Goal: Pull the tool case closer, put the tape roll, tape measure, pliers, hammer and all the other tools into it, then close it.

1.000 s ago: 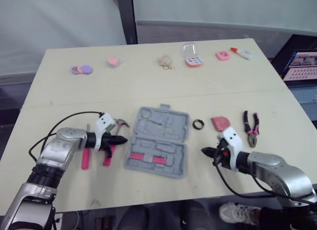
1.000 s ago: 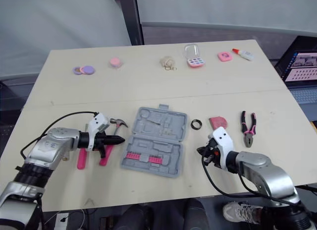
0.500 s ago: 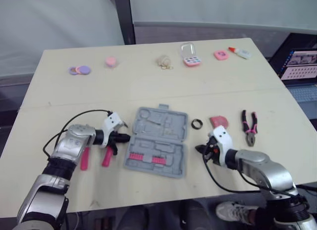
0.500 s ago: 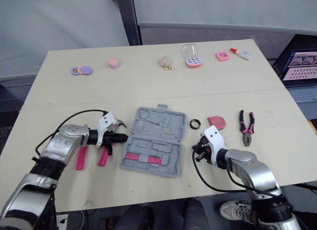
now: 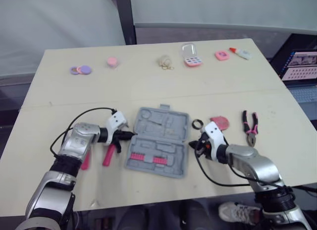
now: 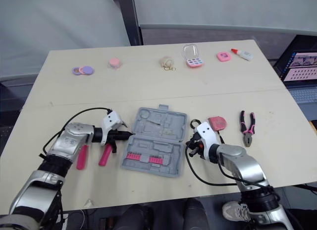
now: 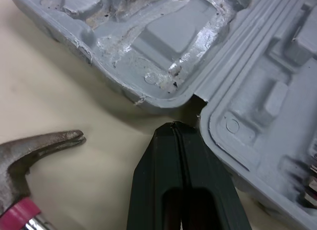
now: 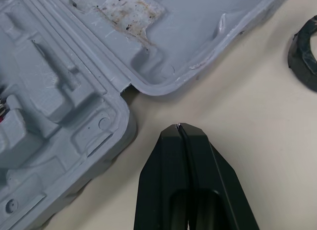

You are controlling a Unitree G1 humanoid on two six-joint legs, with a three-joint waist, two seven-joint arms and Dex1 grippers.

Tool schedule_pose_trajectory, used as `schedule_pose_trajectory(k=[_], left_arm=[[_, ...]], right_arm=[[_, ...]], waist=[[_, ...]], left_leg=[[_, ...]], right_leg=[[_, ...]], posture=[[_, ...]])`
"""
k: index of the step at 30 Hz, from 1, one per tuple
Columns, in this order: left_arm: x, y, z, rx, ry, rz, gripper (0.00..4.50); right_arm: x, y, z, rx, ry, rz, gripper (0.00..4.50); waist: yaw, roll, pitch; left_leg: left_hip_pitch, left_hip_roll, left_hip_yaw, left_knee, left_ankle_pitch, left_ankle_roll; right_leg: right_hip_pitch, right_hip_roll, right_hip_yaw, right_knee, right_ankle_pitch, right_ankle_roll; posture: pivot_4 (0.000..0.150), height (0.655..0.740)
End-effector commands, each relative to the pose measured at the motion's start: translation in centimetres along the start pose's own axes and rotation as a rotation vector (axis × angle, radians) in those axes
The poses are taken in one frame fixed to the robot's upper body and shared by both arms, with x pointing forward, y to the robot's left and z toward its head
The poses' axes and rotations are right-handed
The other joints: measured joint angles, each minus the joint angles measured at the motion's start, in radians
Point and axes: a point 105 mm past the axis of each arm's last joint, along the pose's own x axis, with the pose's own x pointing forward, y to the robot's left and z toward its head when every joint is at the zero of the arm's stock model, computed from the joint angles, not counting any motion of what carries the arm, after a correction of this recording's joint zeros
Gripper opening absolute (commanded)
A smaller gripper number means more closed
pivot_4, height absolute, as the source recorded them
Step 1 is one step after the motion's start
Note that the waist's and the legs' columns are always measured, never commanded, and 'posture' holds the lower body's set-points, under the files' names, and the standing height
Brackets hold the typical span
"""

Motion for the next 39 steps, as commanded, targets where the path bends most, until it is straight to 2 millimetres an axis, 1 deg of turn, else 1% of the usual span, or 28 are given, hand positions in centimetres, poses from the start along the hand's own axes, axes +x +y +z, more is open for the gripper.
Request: schedule_pose_trajectory(k=[1,4,8,16,22,31,39], left_arm=[[0.3,0.4,0.3,0.015,-0.004,0.020,0.00],[0.6,0.4,0.4,0.021,-0.010,0.023,0.00],[0.9,-0.1,0.6,0.022,-0.013,-0.006,0.00],[0.4,-2.6,0.2,-0.004,0.003,-0.105,0.00],[-0.3,-4.7,-0.3,-0.039,0.024,-0.145,0.00],[-1.7,-7.3,-1.5,-0.095,0.085,-0.181,0.00],[-2.4,-8.9,-1.7,-0.145,0.096,-0.197,0.00]], right_arm=[[0.4,0.5,0.8,-0.023,-0.028,0.026,0.04],[0.7,0.7,0.9,-0.025,-0.031,0.035,0.04],[1.0,1.1,1.2,-0.030,-0.040,0.050,0.04],[0.9,1.8,1.1,-0.036,-0.038,0.077,0.04],[0.2,2.7,0.6,-0.041,-0.027,0.110,0.04],[-1.5,4.9,-0.5,-0.064,0.033,0.216,0.04],[-2.2,5.6,-1.0,-0.067,0.067,0.246,0.04]], waist=[[-0.001,0.000,0.000],[-0.001,0.000,0.000],[-0.001,0.000,0.000],[-0.007,0.000,0.000],[-0.005,0.000,0.000],[-0.005,0.000,0.000],[-0.002,0.000,0.000]], left_leg=[[0.000,0.000,0.000,0.000,0.000,0.000],[0.000,0.000,0.000,0.000,0.000,0.000],[0.000,0.000,0.000,0.000,0.000,0.000],[0.000,0.000,-0.001,-0.001,0.000,0.000],[0.000,0.000,-0.001,-0.001,0.000,0.000],[0.000,0.001,-0.001,-0.001,0.000,0.000],[0.000,0.001,-0.001,-0.002,0.000,0.000]], right_leg=[[0.000,0.000,0.000,0.000,0.000,0.000],[0.000,0.000,0.000,0.000,0.000,0.000],[0.000,0.000,0.000,0.001,0.000,0.000],[-0.001,0.000,0.000,0.002,0.000,0.000],[-0.002,0.000,0.000,0.002,0.000,0.000],[-0.001,0.000,0.000,0.001,0.000,0.000],[-0.001,0.000,0.000,0.000,0.000,0.000]], posture=[[0.150,0.7400],[0.150,0.7400],[0.150,0.7400],[0.150,0.7400],[0.150,0.7400],[0.150,0.7400],[0.150,0.7400]])
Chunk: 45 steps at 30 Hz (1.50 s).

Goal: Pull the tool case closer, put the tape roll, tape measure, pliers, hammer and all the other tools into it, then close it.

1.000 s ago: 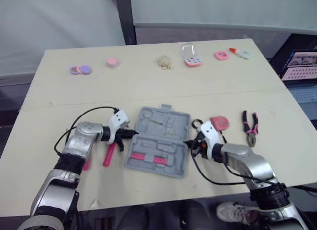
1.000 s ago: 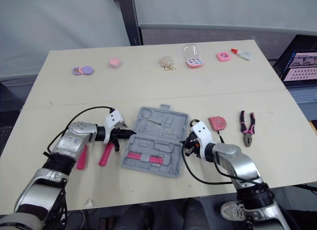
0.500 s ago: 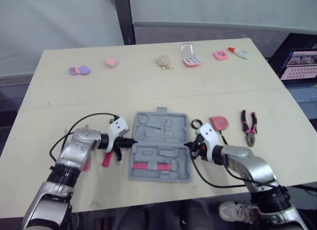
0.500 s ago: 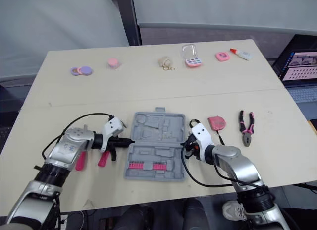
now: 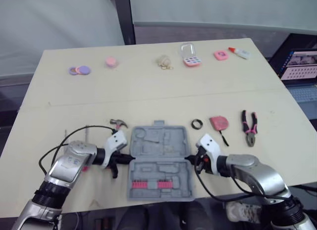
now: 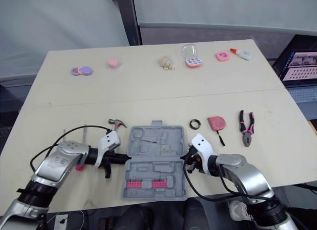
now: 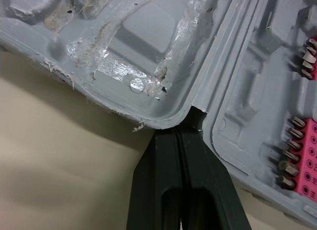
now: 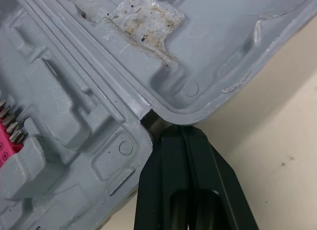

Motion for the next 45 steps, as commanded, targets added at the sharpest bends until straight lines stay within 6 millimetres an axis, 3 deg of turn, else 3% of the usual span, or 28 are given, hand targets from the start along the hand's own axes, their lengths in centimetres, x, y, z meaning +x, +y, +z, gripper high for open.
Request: schedule_pose_trajectory(k=[1,25,45], left_arm=[[0.2,-1.4,0.8,0.018,-0.031,-0.045,0.00],[0.7,-4.5,-0.2,-0.037,-0.021,-0.116,0.00],[0.4,-4.4,-0.4,-0.042,-0.007,-0.110,0.00]], right_arm=[[-0.1,1.9,1.0,-0.033,-0.038,0.083,0.04],[-0.7,3.0,-0.3,-0.001,0.000,0.089,0.04],[-0.6,3.3,-0.3,0.007,0.003,0.097,0.04]], waist=[[0.000,0.000,0.000],[0.001,0.000,0.000],[0.001,0.000,0.000]], left_leg=[[0.000,0.000,0.000,0.000,0.000,0.000],[0.000,0.000,0.000,0.000,0.000,0.000],[0.000,0.000,0.000,0.000,0.000,0.000]], right_leg=[[0.000,0.000,0.000,0.000,0.000,0.000],[0.000,0.000,0.001,-0.001,0.000,0.000],[0.000,0.000,0.001,-0.001,0.000,0.000]], posture=[[0.150,0.7400],[0.150,0.7400],[0.150,0.7400]])
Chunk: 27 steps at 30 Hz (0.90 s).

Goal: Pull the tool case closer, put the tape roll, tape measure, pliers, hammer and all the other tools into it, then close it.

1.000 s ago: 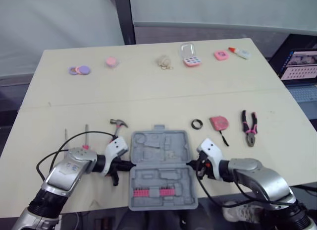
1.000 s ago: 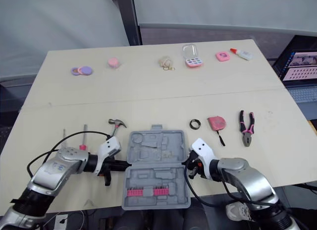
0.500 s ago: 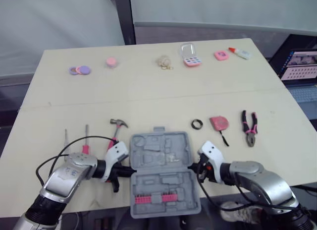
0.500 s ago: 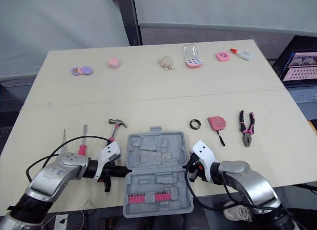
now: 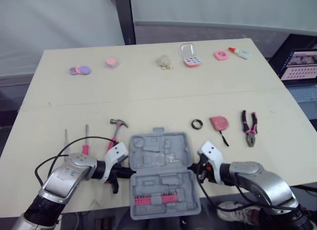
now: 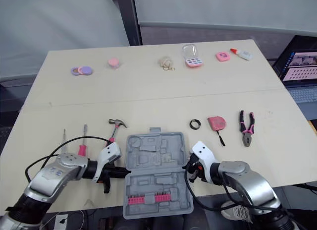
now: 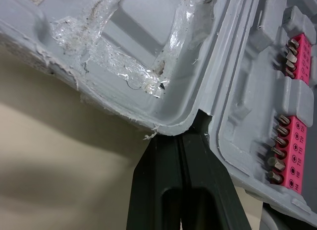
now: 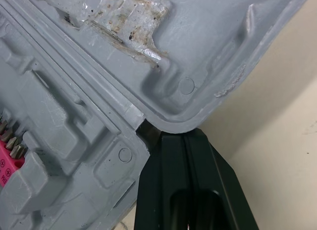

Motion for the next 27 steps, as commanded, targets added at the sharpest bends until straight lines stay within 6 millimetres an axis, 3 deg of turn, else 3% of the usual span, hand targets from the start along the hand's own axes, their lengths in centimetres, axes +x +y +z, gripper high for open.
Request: schedule_pose_trajectory(k=[1,16,27], left_arm=[[0.3,-1.4,1.0,0.044,-0.036,-0.062,0.00],[0.3,-1.2,0.1,0.027,-0.019,-0.047,0.00],[-1.1,0.7,-1.0,-0.021,0.018,0.033,0.00]], right_arm=[[0.1,1.9,1.2,-0.030,-0.050,0.078,0.04],[0.1,2.0,1.0,-0.028,-0.045,0.081,0.04],[-0.6,0.6,1.0,-0.027,-0.042,0.029,0.04]], waist=[[0.000,0.000,0.000],[0.000,0.000,0.000],[-0.001,0.000,0.000]], left_leg=[[0.000,0.000,0.000,0.000,0.000,0.000],[0.000,0.000,0.000,0.000,0.000,0.000],[0.000,0.000,0.000,0.000,0.000,0.000]], right_leg=[[0.000,0.000,0.000,0.000,0.000,0.000],[0.000,0.000,0.000,0.000,0.000,0.000],[0.000,0.000,0.000,0.000,0.000,0.000]], posture=[[0.150,0.7400],[0.150,0.7400],[0.150,0.7400]])
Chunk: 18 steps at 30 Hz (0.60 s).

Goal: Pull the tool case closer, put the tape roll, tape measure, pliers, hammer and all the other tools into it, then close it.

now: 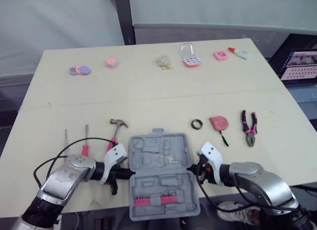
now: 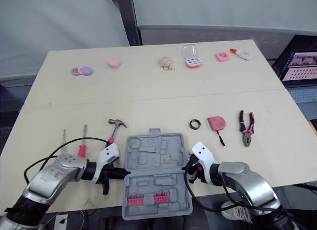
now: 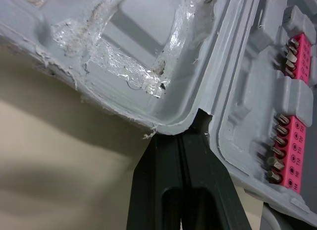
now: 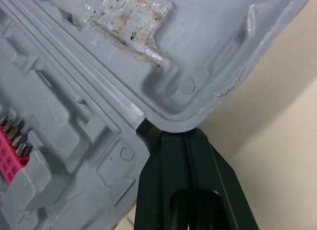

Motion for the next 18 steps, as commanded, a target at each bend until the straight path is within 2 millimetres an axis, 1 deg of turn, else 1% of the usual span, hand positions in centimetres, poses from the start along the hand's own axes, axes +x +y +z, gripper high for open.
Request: schedule_pose_trajectory(k=[1,6,10,13,15,18], left_arm=[[-0.8,0.4,-0.4,-0.016,0.022,0.024,0.00],[-1.4,0.3,-1.0,-0.043,0.034,0.032,0.00],[-2.3,0.3,-0.8,-0.045,0.020,0.049,0.00],[-3.9,0.2,0.0,-0.044,-0.029,0.062,0.00],[-5.3,-0.1,0.8,-0.043,-0.088,0.066,0.00],[-6.8,-0.5,1.9,-0.055,-0.182,0.076,0.00]], right_arm=[[-0.7,0.4,1.1,-0.039,-0.047,0.012,0.04],[-1.3,-0.4,0.9,-0.039,-0.040,-0.017,0.04],[-2.4,-0.6,0.7,-0.038,-0.036,-0.036,0.04],[-4.0,-0.7,0.5,-0.051,-0.026,-0.058,0.04],[-5.3,-0.4,0.7,-0.065,-0.029,-0.056,0.04],[-6.5,0.2,1.0,-0.077,-0.037,-0.037,0.04]], waist=[[0.000,0.000,0.000],[0.000,0.000,0.000],[0.001,0.000,0.000],[0.002,0.000,0.000],[0.003,0.000,0.000],[0.005,0.000,0.000]], left_leg=[[0.000,0.000,0.000,0.000,0.000,0.000],[0.000,0.000,0.000,0.000,0.000,0.000],[0.000,0.000,0.000,0.000,0.000,0.000],[0.000,0.000,0.000,-0.001,0.000,0.000],[0.000,0.001,0.000,0.000,0.000,0.000],[0.000,0.002,0.000,0.000,0.000,0.000]], right_leg=[[0.000,0.000,0.000,0.000,0.000,0.000],[0.000,0.000,0.000,0.000,0.000,0.000],[0.000,0.000,0.000,0.000,0.000,0.000],[0.000,0.000,0.001,-0.001,0.000,0.000],[0.000,0.000,0.001,-0.001,0.000,0.000],[0.001,0.000,0.001,-0.002,0.000,0.000]], posture=[[0.150,0.7400],[0.150,0.7400],[0.150,0.7400],[0.150,0.7400],[0.150,0.7400],[0.150,0.7400]])
